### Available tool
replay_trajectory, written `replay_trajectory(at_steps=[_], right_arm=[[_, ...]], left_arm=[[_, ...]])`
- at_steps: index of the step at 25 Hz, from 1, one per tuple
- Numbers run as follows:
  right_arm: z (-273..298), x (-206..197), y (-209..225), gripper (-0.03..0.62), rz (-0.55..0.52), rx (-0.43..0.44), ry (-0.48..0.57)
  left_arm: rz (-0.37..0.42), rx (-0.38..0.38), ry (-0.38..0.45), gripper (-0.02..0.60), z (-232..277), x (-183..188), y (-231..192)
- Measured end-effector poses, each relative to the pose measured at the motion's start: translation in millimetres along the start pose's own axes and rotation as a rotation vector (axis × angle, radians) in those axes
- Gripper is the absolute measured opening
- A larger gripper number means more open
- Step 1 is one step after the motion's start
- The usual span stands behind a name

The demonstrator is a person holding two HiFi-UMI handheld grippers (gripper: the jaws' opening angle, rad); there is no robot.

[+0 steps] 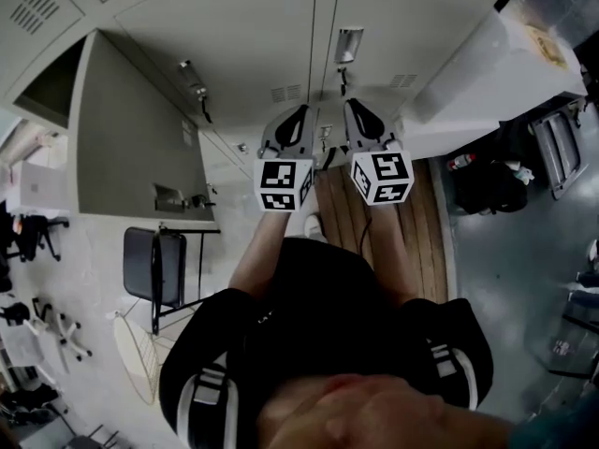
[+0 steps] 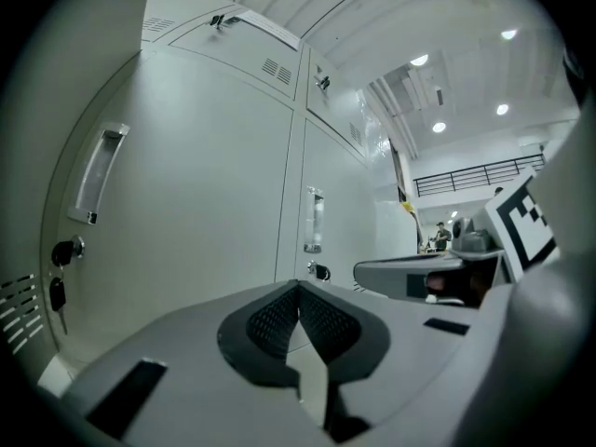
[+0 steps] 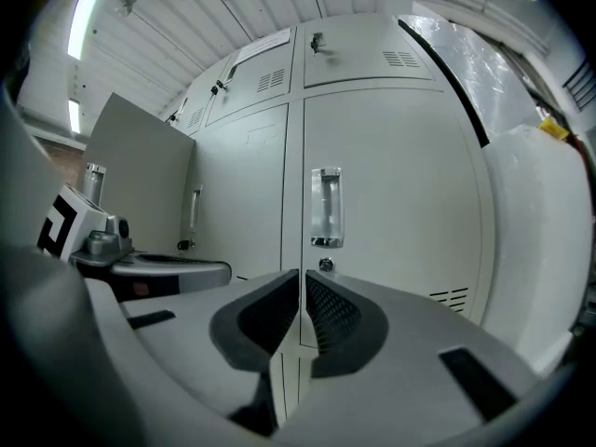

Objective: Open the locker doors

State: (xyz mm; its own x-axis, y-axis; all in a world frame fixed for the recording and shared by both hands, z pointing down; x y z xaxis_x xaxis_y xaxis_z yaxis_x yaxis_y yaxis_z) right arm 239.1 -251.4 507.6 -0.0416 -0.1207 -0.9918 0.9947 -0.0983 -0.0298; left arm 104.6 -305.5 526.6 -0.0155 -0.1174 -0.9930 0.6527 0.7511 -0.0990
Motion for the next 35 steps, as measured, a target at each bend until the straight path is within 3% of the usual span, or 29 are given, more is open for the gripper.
replay_trajectory(at_steps=[15,23,29,35], right_arm=[[46,-5,31,0.031,-0.013,0.057,-0.022],[50,-5,28,0.034,-0.054,0.006,-0.051],[49,-9,38,0.035,0.2,0.082,-0.005],[48,-14,43,0.035,0.341,0.11,0.04]], left_arm=[[-0.008,0.068,-0.003,0.011,36,-6,-6],[-0.009,0.097,0.007,0.011,34,-4,-11],[-0.013,0.09,0.0,0.011,40,-7,-6],[-0.005,0.086,-0.015,0.011,41,-9,-3]])
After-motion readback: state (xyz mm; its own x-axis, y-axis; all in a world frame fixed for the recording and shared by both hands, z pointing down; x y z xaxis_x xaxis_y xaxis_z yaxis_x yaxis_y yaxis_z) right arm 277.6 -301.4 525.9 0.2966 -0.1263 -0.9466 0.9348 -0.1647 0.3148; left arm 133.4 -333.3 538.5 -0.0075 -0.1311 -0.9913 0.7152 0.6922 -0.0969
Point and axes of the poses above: the fingertips, and each gripper's own axes: z forward along the fingers, y to its right, x out of its top, the point moved 7 cm from there along -z, backward along the fingers, and after that the axes turned 3 degrees about x, right-handed, at the moved point
